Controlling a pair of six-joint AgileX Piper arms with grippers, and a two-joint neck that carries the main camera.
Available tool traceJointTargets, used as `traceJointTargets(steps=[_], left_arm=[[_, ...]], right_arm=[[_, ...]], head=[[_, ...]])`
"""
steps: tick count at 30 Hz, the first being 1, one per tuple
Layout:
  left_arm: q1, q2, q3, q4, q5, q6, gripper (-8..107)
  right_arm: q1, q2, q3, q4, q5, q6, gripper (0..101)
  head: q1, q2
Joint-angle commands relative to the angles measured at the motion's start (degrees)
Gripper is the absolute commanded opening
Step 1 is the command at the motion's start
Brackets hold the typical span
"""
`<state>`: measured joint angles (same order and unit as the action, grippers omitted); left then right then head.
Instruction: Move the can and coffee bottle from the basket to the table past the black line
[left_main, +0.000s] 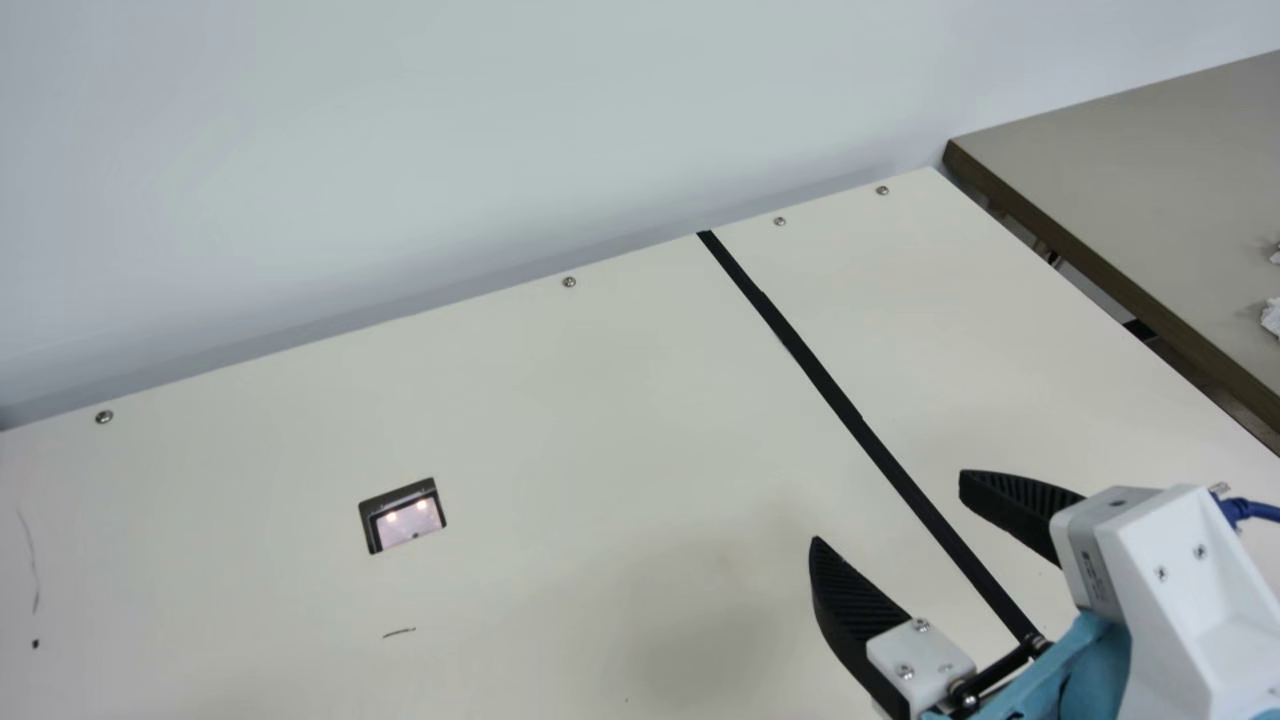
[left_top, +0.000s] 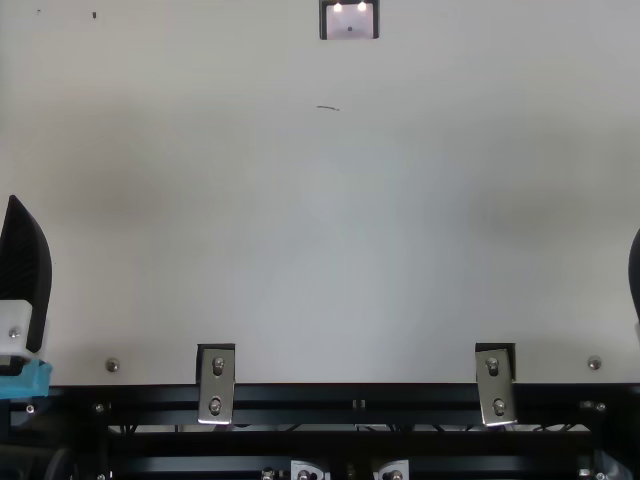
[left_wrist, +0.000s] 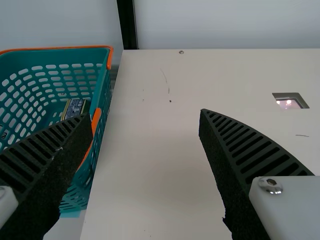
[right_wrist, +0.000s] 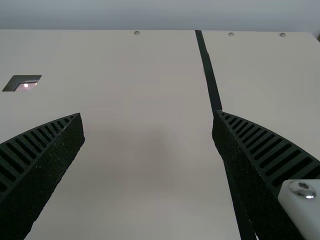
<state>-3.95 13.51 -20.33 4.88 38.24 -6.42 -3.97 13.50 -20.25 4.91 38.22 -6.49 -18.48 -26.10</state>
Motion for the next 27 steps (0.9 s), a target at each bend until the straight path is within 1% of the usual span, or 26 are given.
traceJointTargets(steps=[1, 27], left_arm=[[0.0, 0.0, 0.0, 0.0, 0.0, 0.0, 90], [0.0, 0.0, 0.0, 0.0, 0.0, 0.0, 90]], right_arm=[[0.0, 0.0, 0.0, 0.0, 0.0, 0.0, 101], [0.0, 0.0, 0.0, 0.0, 0.0, 0.0, 101]], head=[[-1.6, 0.3], [-1.6, 0.3]])
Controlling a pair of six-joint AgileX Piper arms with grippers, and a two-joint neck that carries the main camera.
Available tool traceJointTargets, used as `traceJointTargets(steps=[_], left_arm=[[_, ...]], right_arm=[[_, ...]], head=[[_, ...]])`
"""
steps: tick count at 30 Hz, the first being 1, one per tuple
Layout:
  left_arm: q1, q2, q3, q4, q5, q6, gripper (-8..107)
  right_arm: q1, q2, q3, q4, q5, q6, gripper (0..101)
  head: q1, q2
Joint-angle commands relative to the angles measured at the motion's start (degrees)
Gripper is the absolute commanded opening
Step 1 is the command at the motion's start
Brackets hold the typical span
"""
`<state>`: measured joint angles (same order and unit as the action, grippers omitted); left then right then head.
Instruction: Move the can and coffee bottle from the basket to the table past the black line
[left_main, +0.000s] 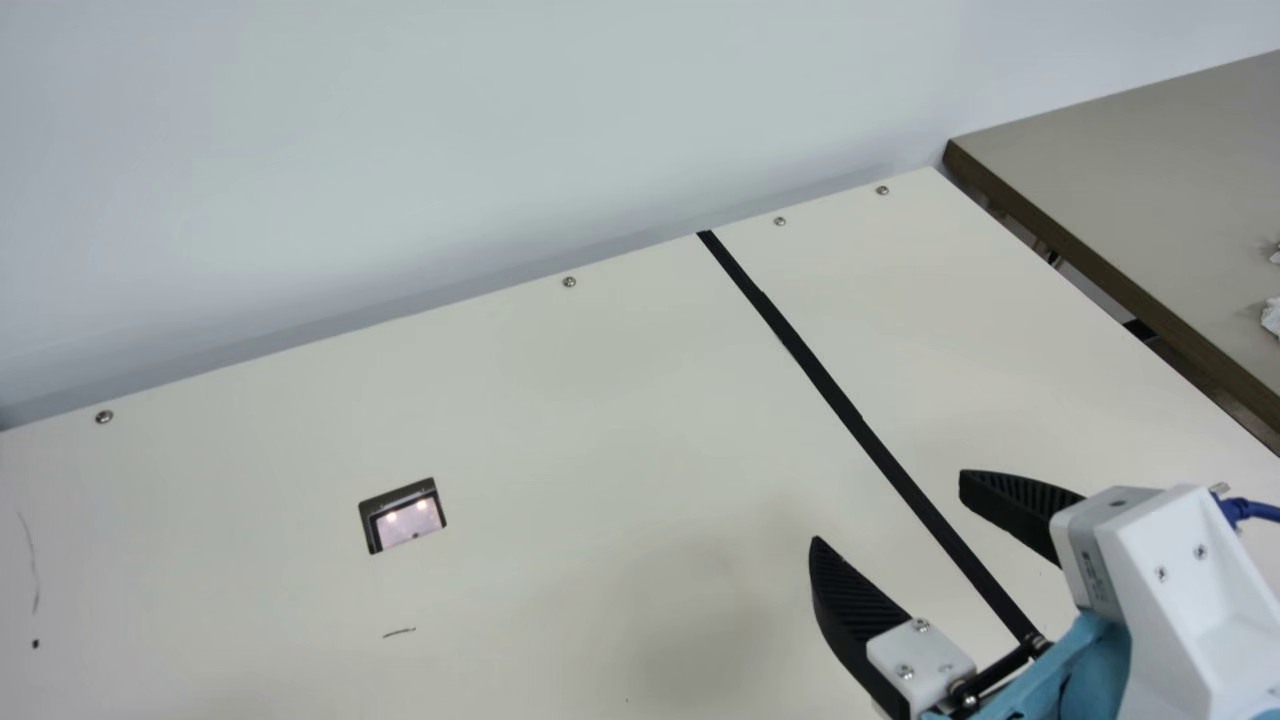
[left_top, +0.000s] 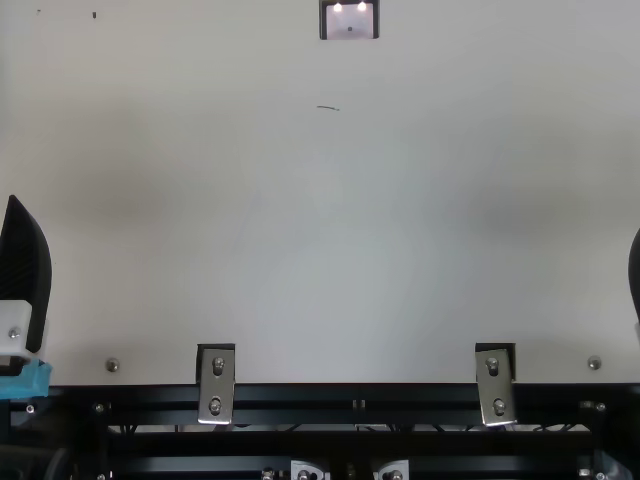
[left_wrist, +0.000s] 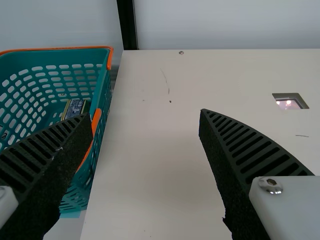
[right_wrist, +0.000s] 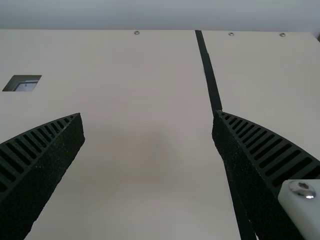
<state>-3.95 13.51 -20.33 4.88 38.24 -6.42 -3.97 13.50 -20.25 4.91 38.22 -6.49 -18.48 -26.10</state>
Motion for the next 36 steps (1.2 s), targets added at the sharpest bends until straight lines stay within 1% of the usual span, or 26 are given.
traceJointTargets(steps=[1, 3, 5, 8, 11, 14, 17, 21, 23, 24, 25, 27, 28, 36], left_arm=[[0.0, 0.0, 0.0, 0.0, 0.0, 0.0, 90], [0.0, 0.0, 0.0, 0.0, 0.0, 0.0, 90], [0.0, 0.0, 0.0, 0.0, 0.0, 0.0, 90], [0.0, 0.0, 0.0, 0.0, 0.0, 0.0, 90], [0.0, 0.0, 0.0, 0.0, 0.0, 0.0, 90], [0.0, 0.0, 0.0, 0.0, 0.0, 0.0, 90], [0.0, 0.0, 0.0, 0.0, 0.0, 0.0, 90], [0.0, 0.0, 0.0, 0.0, 0.0, 0.0, 90], [0.0, 0.0, 0.0, 0.0, 0.0, 0.0, 90], [0.0, 0.0, 0.0, 0.0, 0.0, 0.0, 90], [0.0, 0.0, 0.0, 0.0, 0.0, 0.0, 90], [0.0, 0.0, 0.0, 0.0, 0.0, 0.0, 90], [0.0, 0.0, 0.0, 0.0, 0.0, 0.0, 90], [0.0, 0.0, 0.0, 0.0, 0.0, 0.0, 90]], right_arm=[[0.1, 0.0, 0.0, -0.1, 0.0, 0.1, 101], [0.1, 0.5, -0.8, -0.2, 0.0, 0.3, 101], [0.3, 1.5, -3.0, -0.4, 0.3, 0.4, 101], [0.7, 3.4, -8.1, -0.6, 1.7, 0.9, 101], [1.3, 5.1, -14.4, -0.4, 4.6, 2.0, 101], [1.9, 6.6, -20.9, 0.1, 8.6, 4.0, 101], [2.1, 7.9, -27.0, 1.2, 13.8, 6.9, 101], [3.5, 9.6, -34.3, 5.3, 22.9, 14.7, 101], [4.0, 10.1, -37.2, 6.6, 26.6, 18.8, 101], [3.7, 9.9, -32.2, 5.5, 20.5, 13.5, 101], [4.0, 10.1, -34.2, 6.4, 22.7, 15.6, 101], [4.0, 10.1, -36.5, 6.9, 25.4, 18.0, 101], [4.0, 10.1, -37.0, 6.8, 26.1, 18.5, 101], [3.7, 10.2, -37.4, 7.4, 27.3, 18.8, 101]], head=[[-1.6, 0.3], [-1.6, 0.3], [-1.6, 0.3], [-1.6, 0.3], [-1.6, 0.3], [-1.6, 0.3], [-1.6, 0.3], [-1.6, 0.3], [-1.6, 0.3], [-1.6, 0.3], [-1.6, 0.3], [-1.6, 0.3], [-1.6, 0.3], [-1.6, 0.3]])
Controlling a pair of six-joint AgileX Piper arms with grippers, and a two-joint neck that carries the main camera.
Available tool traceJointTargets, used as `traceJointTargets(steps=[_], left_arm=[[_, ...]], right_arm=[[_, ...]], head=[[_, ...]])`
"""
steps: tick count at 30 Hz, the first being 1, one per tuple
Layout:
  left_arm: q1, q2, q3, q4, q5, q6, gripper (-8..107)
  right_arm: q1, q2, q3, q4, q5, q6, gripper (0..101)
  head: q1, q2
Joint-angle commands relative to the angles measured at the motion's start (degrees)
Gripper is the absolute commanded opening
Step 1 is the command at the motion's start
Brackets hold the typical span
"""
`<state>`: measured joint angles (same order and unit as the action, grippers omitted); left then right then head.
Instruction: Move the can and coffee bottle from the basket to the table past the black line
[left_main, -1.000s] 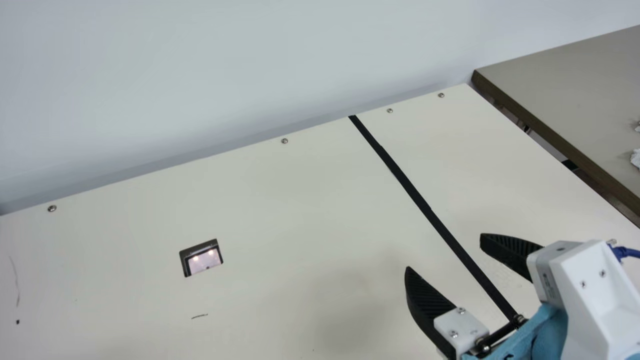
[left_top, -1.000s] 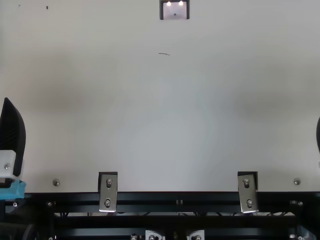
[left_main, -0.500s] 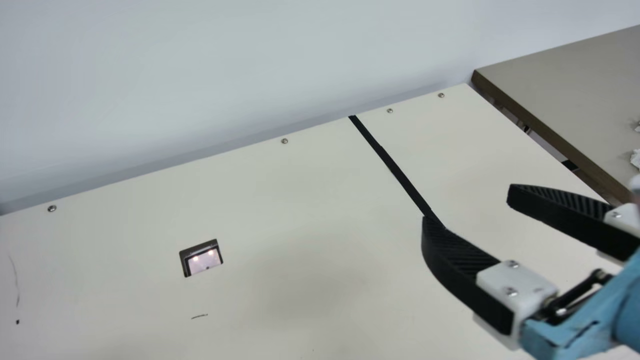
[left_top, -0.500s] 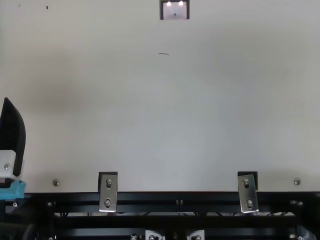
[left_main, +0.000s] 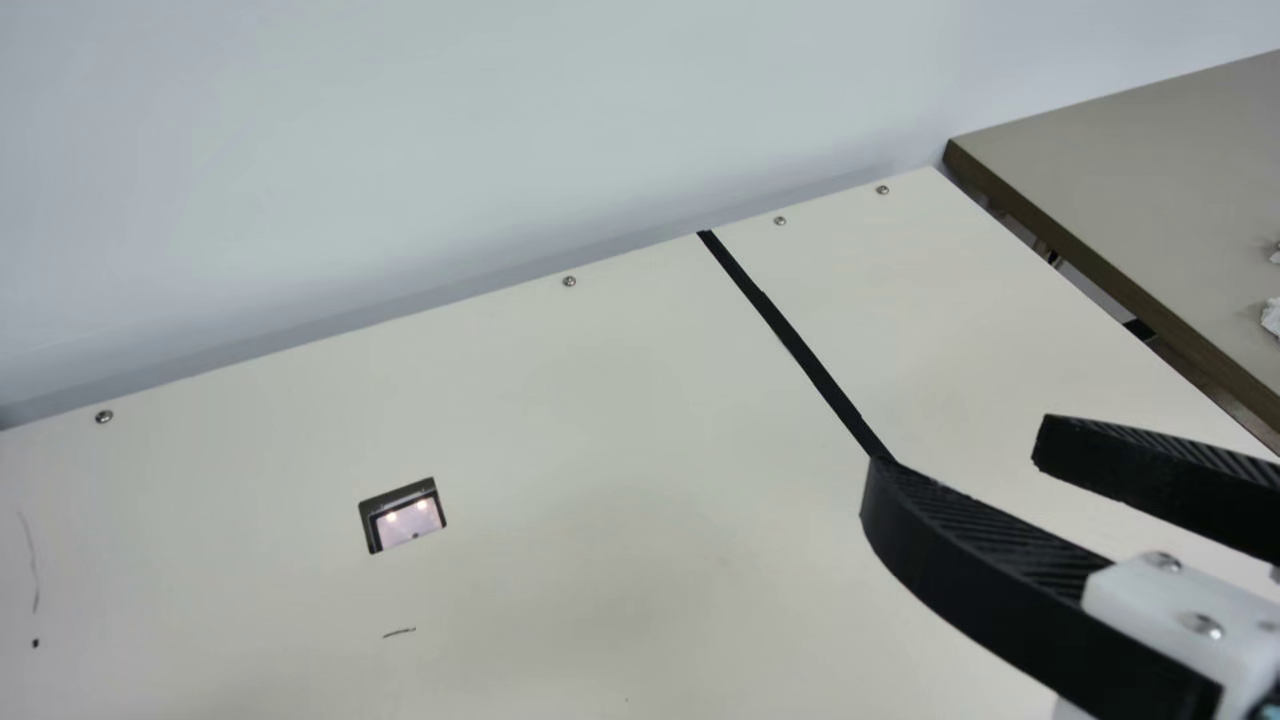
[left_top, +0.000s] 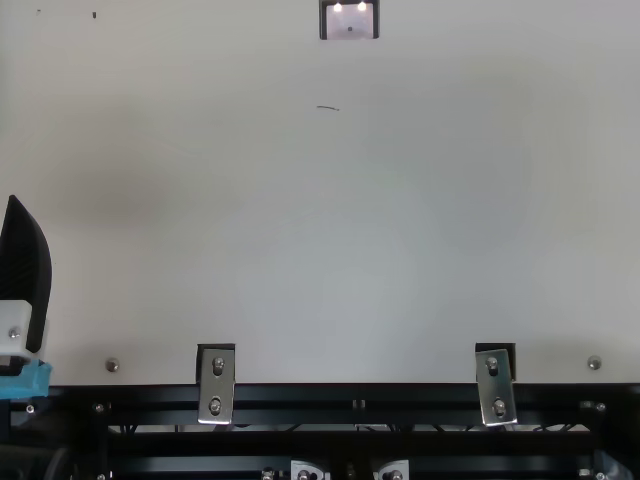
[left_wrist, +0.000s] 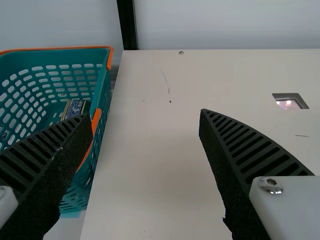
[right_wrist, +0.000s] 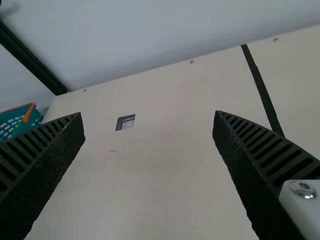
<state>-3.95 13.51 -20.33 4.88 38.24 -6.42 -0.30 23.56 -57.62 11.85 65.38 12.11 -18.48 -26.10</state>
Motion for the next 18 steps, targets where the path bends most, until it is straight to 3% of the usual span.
traceJointTargets(steps=[1, 9, 18], left_arm=[[0.0, 0.0, 0.0, 0.0, 0.0, 0.0, 90], [0.0, 0.0, 0.0, 0.0, 0.0, 0.0, 90], [0.0, 0.0, 0.0, 0.0, 0.0, 0.0, 90]], right_arm=[[0.1, 0.2, 0.0, 0.7, 0.4, 0.6, 101], [5.7, 1.3, -0.7, 2.1, 4.5, 9.7, 101], [17.4, 0.3, -0.5, 4.3, 4.5, 25.7, 101]], head=[[-1.6, 0.3], [-1.6, 0.3], [-1.6, 0.3]])
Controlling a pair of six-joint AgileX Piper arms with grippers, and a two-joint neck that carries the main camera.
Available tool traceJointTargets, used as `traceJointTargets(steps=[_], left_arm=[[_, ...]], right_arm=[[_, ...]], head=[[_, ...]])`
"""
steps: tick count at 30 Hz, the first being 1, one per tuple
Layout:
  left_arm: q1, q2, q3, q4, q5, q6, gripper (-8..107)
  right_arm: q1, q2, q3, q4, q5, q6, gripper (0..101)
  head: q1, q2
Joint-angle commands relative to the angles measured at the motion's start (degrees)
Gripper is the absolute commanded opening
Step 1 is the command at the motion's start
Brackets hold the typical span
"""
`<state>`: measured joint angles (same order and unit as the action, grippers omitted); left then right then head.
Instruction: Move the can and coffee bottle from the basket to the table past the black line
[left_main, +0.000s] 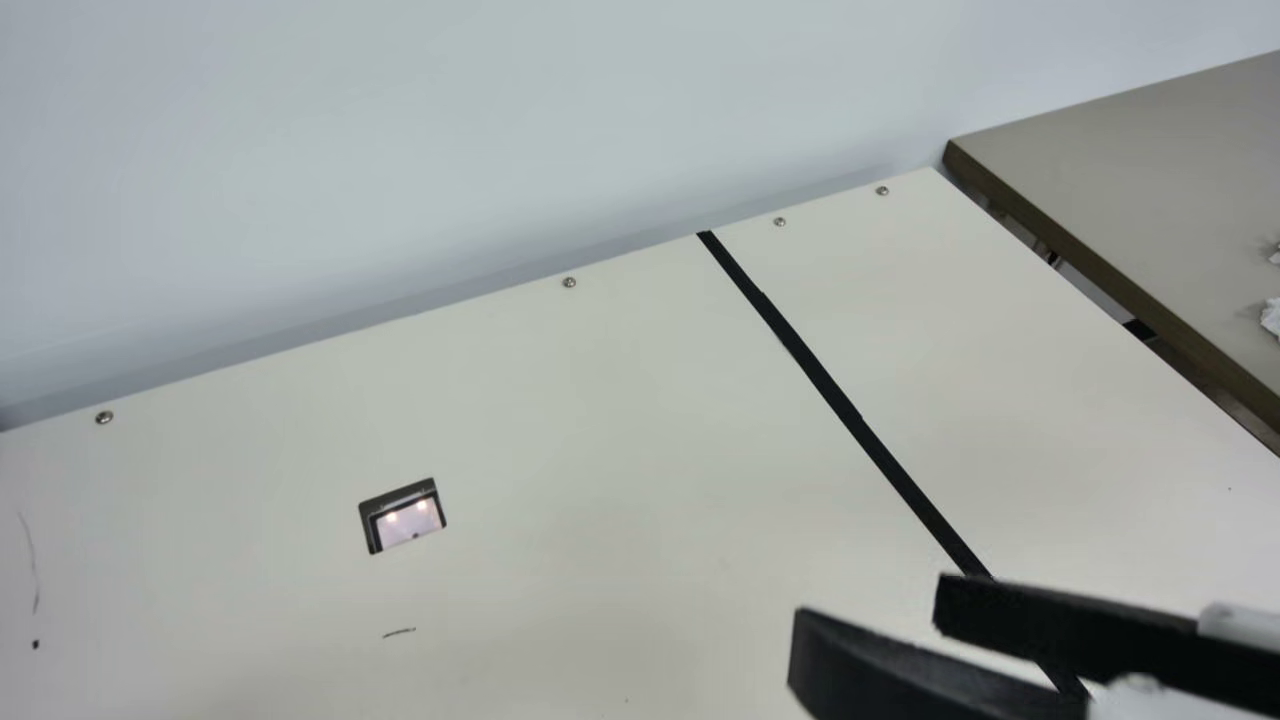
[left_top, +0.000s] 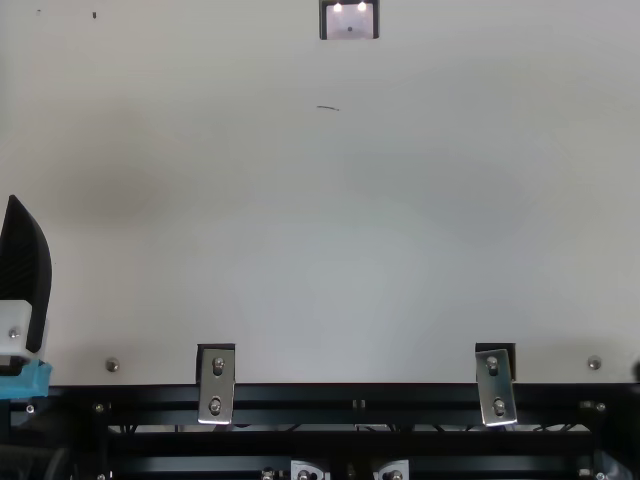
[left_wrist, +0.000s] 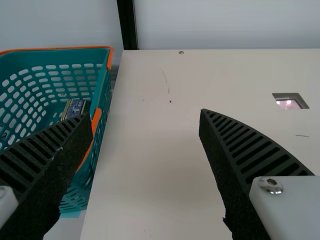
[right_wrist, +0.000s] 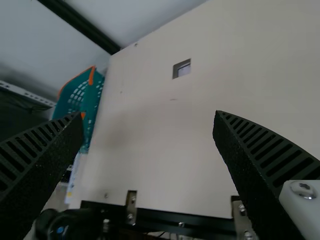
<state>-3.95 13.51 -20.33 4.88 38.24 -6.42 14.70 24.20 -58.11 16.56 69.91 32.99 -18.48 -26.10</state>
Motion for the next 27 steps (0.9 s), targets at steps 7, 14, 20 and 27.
traceJointTargets(steps=[7, 14, 20, 27], left_arm=[[0.0, 0.0, 0.0, 0.0, 0.0, 0.0, 90], [0.0, 0.0, 0.0, 0.0, 0.0, 0.0, 90], [0.0, 0.0, 0.0, 0.0, 0.0, 0.0, 90], [0.0, 0.0, 0.0, 0.0, 0.0, 0.0, 90]], right_arm=[[2.4, -0.4, 0.0, -0.1, 0.1, 4.8, 101], [2.4, -0.4, 0.0, -0.1, 0.1, 4.8, 101], [2.4, -0.4, 0.0, -0.1, 0.1, 4.8, 101], [2.4, -0.4, 0.0, -0.1, 0.1, 4.8, 101]], head=[[-1.6, 0.3], [-1.6, 0.3], [-1.3, 0.8], [0.5, 6.9]])
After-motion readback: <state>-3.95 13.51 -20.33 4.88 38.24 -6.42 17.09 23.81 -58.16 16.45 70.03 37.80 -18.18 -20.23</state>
